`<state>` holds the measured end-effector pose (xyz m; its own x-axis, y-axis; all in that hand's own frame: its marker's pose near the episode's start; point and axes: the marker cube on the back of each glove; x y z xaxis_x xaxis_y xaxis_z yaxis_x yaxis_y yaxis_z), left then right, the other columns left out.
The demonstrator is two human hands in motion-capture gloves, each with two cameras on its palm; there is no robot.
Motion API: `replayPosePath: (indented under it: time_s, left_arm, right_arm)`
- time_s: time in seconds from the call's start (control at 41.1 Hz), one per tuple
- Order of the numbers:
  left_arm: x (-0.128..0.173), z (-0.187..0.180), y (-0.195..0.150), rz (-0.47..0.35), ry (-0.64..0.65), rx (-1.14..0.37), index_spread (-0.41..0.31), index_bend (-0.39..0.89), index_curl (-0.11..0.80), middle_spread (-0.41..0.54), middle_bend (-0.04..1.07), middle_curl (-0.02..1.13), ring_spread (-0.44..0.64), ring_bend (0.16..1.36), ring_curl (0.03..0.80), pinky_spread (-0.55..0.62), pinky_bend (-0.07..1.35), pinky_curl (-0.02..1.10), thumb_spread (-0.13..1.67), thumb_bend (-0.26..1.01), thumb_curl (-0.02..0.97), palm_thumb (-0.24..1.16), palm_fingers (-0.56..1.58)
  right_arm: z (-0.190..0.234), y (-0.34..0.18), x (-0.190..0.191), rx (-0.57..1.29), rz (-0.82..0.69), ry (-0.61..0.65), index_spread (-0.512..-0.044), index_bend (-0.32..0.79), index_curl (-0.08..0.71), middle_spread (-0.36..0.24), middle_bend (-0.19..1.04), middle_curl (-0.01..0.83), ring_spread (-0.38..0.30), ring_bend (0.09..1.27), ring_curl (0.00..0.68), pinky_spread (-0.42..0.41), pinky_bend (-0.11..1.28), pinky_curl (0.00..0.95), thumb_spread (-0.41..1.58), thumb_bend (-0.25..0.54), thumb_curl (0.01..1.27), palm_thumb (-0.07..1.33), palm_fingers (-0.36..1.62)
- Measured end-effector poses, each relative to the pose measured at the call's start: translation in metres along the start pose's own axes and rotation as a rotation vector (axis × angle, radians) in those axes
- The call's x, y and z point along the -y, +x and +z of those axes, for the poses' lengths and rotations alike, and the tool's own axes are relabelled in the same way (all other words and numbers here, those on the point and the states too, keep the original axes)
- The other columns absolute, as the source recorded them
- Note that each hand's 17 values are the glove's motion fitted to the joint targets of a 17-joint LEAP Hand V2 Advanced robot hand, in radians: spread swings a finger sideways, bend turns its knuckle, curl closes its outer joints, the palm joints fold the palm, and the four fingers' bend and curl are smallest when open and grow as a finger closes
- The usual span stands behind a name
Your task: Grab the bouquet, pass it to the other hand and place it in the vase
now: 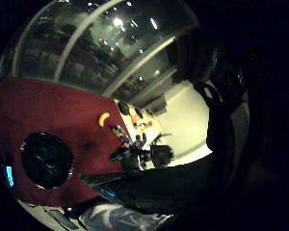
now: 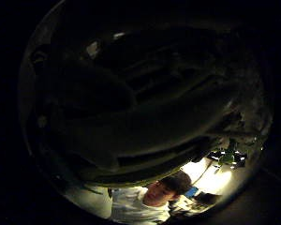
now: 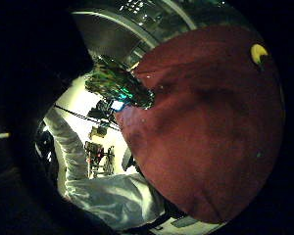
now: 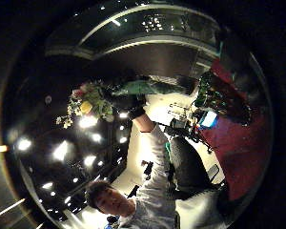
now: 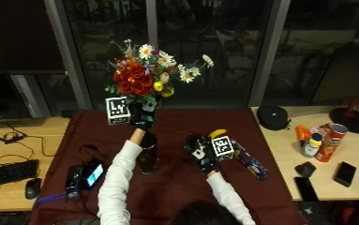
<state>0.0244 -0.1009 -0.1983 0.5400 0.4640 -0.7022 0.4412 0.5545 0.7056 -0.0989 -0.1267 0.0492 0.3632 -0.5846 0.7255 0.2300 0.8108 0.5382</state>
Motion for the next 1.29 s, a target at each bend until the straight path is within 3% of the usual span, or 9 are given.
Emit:
replayPosePath:
  time_s: [0.097, 0.122, 0.17, 0.219, 0.292, 0.754, 0.876, 1.046, 1.289]
  left_arm:
    - [0.009, -0.018, -0.003, 0.023, 0.14, 0.082, -0.308, 0.46, 0.514, -0.303, 0.74, 0.59, -0.34, 0.84, 0.486, -0.35, 0.61, 0.53, 0.5, -0.04, 0.627, 0.67, 1.34]
    - [0.01, -0.022, -0.005, 0.027, 0.178, 0.101, -0.308, 0.46, 0.517, -0.303, 0.74, 0.59, -0.34, 0.84, 0.487, -0.35, 0.61, 0.53, 0.5, -0.04, 0.63, 0.67, 1.34]
    - [0.011, -0.029, -0.01, 0.032, 0.242, 0.136, -0.305, 0.45, 0.519, -0.301, 0.74, 0.59, -0.34, 0.84, 0.487, -0.35, 0.6, 0.53, 0.5, -0.04, 0.635, 0.68, 1.31]
    - [0.009, -0.032, -0.016, 0.016, 0.284, 0.152, -0.305, 0.45, 0.524, -0.3, 0.74, 0.59, -0.34, 0.84, 0.487, -0.34, 0.59, 0.53, 0.49, -0.04, 0.639, 0.68, 1.31]
    - [0.004, -0.034, -0.021, -0.039, 0.324, 0.142, -0.3, 0.45, 0.53, -0.296, 0.73, 0.59, -0.34, 0.83, 0.487, -0.34, 0.58, 0.53, 0.5, -0.04, 0.645, 0.68, 1.28]
    - [-0.006, -0.052, -0.084, -0.167, 0.345, 0.143, -0.285, 0.39, 0.55, -0.289, 0.7, 0.59, -0.33, 0.79, 0.482, -0.31, 0.5, 0.53, 0.69, -0.04, 0.608, 0.63, 1.28]
    - [-0.009, -0.057, -0.103, -0.176, 0.34, 0.172, -0.289, 0.38, 0.556, -0.293, 0.7, 0.59, -0.33, 0.78, 0.479, -0.31, 0.48, 0.54, 0.76, -0.05, 0.582, 0.6, 1.27]
    - [-0.009, -0.066, -0.118, -0.173, 0.33, 0.181, -0.29, 0.37, 0.561, -0.291, 0.69, 0.59, -0.32, 0.76, 0.476, -0.3, 0.45, 0.54, 0.86, -0.04, 0.531, 0.56, 1.26]
    - [-0.026, -0.067, -0.132, -0.279, 0.218, 0.181, -0.289, 0.33, 0.56, -0.293, 0.68, 0.59, -0.32, 0.73, 0.468, -0.3, 0.42, 0.53, 0.94, -0.04, 0.472, 0.53, 1.24]
  right_arm:
    - [-0.013, -0.007, -0.009, 0.087, 0.243, 0.039, -0.254, 0.09, 0.369, -0.116, 0.36, 0.453, -0.164, 0.6, 0.423, -0.047, 0.47, 0.404, 0.93, -0.043, 0.51, 0.66, 0.76]
    - [-0.016, -0.006, -0.007, 0.077, 0.241, 0.049, -0.269, 0.07, 0.358, -0.116, 0.29, 0.432, -0.148, 0.56, 0.414, -0.008, 0.5, 0.413, 0.93, -0.045, 0.5, 0.65, 0.58]
    - [-0.021, -0.003, 0.0, 0.034, 0.173, 0.067, -0.267, 0.1, 0.365, -0.108, 0.33, 0.448, -0.148, 0.59, 0.435, 0.0, 0.49, 0.412, 0.94, -0.035, 0.5, 0.65, 0.69]
    - [-0.026, -0.002, 0.006, 0.001, 0.111, 0.082, -0.292, 0.06, 0.327, -0.1, 0.23, 0.414, -0.11, 0.52, 0.402, 0.069, 0.53, 0.415, 0.96, -0.039, 0.49, 0.64, 0.44]
    - [-0.029, -0.006, 0.004, 0.032, 0.232, 0.098, -0.306, 0.06, 0.297, -0.068, 0.19, 0.397, -0.065, 0.48, 0.383, 0.128, 0.56, 0.409, 0.97, -0.034, 0.48, 0.63, 0.31]
    - [-0.032, -0.001, 0.001, -0.044, 0.112, 0.082, -0.306, 0.16, 0.27, -0.015, 0.17, 0.349, 0.02, 0.45, 0.33, 0.234, 0.53, 0.357, 1.02, -0.023, 0.45, 0.63, 0.3]
    - [-0.029, -0.002, -0.005, 0.0, 0.273, 0.087, -0.304, 0.16, 0.279, -0.008, 0.17, 0.343, 0.024, 0.44, 0.327, 0.239, 0.51, 0.351, 1.03, -0.022, 0.45, 0.64, 0.31]
    - [-0.026, 0.005, -0.005, 0.003, 0.264, 0.072, -0.294, 0.18, 0.296, -0.004, 0.17, 0.333, 0.027, 0.42, 0.322, 0.243, 0.49, 0.344, 1.04, -0.018, 0.45, 0.66, 0.33]
    - [-0.018, -0.01, -0.008, -0.009, 0.287, 0.051, -0.282, 0.17, 0.319, -0.002, 0.17, 0.321, 0.029, 0.4, 0.317, 0.244, 0.46, 0.34, 1.06, -0.023, 0.45, 0.66, 0.35]
